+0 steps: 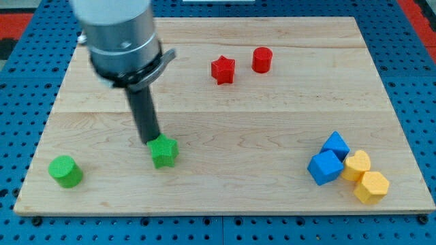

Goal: Push the green star towards the green circle

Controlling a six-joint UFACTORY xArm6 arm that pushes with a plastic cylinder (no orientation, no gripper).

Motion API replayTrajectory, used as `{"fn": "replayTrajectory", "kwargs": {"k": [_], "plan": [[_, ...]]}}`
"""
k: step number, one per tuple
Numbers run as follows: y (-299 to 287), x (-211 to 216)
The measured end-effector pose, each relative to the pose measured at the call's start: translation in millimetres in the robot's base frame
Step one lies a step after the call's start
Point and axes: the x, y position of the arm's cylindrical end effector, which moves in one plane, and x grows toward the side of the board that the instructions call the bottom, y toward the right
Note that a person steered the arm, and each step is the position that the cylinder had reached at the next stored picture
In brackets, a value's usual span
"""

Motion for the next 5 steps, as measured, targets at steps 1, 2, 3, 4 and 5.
{"fn": "replayTrajectory", "kwargs": {"k": [1, 2, 3, 4, 5], "plan": [[35.0, -8.0], [44.4, -7.3], [80.7, 17.3], [101.8, 21.2], [131.6, 38.8]]}}
